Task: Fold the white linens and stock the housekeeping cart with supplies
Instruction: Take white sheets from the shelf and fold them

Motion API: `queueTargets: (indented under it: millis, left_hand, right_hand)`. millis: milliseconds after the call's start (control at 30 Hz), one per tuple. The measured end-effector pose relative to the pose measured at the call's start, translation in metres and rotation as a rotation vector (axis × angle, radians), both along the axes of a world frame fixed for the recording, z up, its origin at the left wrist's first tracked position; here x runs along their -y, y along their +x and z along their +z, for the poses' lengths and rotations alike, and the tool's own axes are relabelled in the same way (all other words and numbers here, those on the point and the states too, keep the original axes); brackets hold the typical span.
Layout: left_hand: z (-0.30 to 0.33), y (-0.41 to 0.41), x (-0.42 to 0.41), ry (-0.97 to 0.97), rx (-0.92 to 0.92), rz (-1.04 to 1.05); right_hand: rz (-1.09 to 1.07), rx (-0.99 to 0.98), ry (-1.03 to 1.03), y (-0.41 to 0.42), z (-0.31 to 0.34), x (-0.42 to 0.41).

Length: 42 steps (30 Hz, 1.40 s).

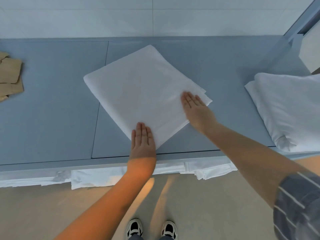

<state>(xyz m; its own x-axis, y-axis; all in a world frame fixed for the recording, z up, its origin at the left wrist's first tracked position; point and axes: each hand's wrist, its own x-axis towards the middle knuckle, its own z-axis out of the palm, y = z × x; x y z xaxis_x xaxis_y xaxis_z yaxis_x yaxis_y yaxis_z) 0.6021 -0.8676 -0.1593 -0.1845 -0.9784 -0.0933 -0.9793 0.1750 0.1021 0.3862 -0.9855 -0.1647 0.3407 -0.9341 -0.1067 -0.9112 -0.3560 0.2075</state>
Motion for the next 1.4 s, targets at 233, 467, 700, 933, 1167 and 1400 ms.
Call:
queueTargets:
  millis: [233, 467, 700, 933, 1167, 1400]
  left_hand:
    - [0.030, 0.038, 0.030, -0.093, -0.358, -0.086]
    - [0.011, 0.054, 0.062, 0.003, -0.042, 0.015]
    - [0.011, -0.012, 0.024, 0.089, -0.107, 0.111]
    - [0.039, 0.002, 0.040, 0.108, -0.326, -0.055]
    - [0.012, 0.136, 0.091, 0.005, 0.019, 0.003]
    - [0.004, 0.138, 0.075, 0.048, 0.037, 0.029]
  right_hand:
    - [-0.249, 0.284, 0.107, 0.021, 0.033, -0.024]
    - [-0.334, 0.399, 0.168, 0.130, 0.007, -0.052]
    - [-0.119, 0.194, 0.198, 0.074, 0.007, -0.025]
    - [-0.374, 0.244, 0.189, 0.088, 0.024, -0.042]
    - [-0.427, 0.369, 0.026, 0.162, 0.008, -0.083]
    - [-0.405, 0.320, -0.016, 0.128, 0.005, -0.088]
